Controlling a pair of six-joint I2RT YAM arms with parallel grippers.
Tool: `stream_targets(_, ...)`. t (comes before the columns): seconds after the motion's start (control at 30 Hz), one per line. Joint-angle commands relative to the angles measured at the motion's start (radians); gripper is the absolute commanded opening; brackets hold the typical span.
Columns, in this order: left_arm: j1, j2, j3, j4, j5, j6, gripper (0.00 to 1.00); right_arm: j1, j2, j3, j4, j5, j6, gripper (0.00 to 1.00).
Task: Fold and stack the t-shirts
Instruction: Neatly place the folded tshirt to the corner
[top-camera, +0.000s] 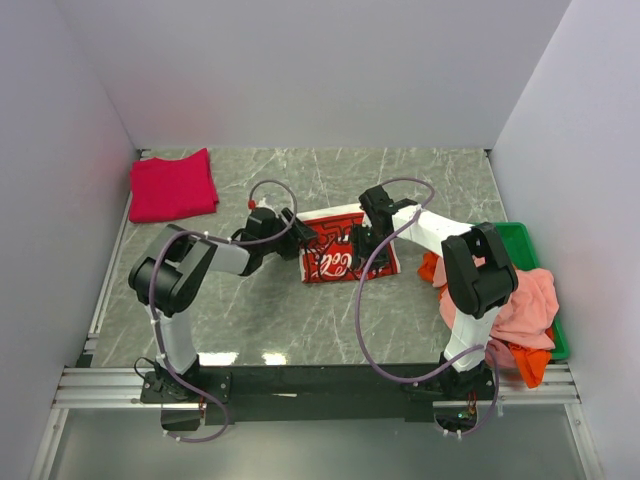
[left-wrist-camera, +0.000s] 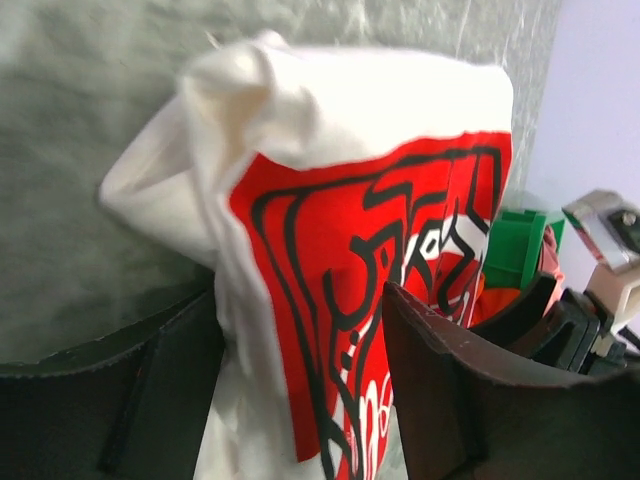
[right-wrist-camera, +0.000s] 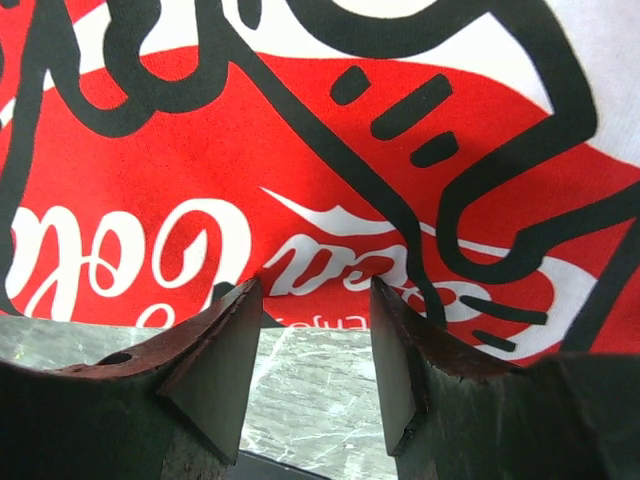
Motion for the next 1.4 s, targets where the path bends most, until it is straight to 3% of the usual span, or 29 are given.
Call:
stream_targets(0.0, -0.065, 0.047, -0.046, -0.146, 0.012, 0.0, 0.69, -0.008, 0.009, 0.035, -0.006, -0.014, -0.015, 0.54)
stream_targets(0.3, -0.128, 0.072, -0.019, -0.183, 0.027, 0.0, 0.58, -0.007, 0.015, 0.019, 0.028, -0.048, 0.01, 0.54)
stream_targets(0.4, -0.134, 0.073, 0.0, -0.23, 0.015, 0.015, 0.41, -0.007, 0.009, 0.006, 0.039, -0.056, 0.017, 0.54)
stream_targets(0.43, -0.134, 0.073, 0.012, -0.247, 0.001, 0.022, 0.28, -0.005, 0.006, 0.002, 0.042, -0.057, 0.02, 0.54)
stream_targets(0.53, -0.133, 0.058, 0.053, -0.365, -0.048, 0.06, 0.0, -0.005, -0.008, -0.015, 0.044, -0.056, 0.022, 0.54)
stream_targets(0.73, -0.098, 0.035, 0.224, -0.647, -0.168, 0.233, 0.0, -0.005, -0.061, -0.017, 0.001, -0.016, 0.007, 0.54)
stream_targets(1.07, 0.002, 0.129, 0.636, -1.127, -0.257, 0.716, 0.0, -0.008, -0.132, 0.043, -0.088, 0.039, -0.015, 0.55)
stream_targets(1.37, 0.088, 0.17, 0.851, -1.309, -0.401, 0.929, 0.0, -0.007, -0.137, 0.066, -0.117, 0.047, -0.015, 0.55)
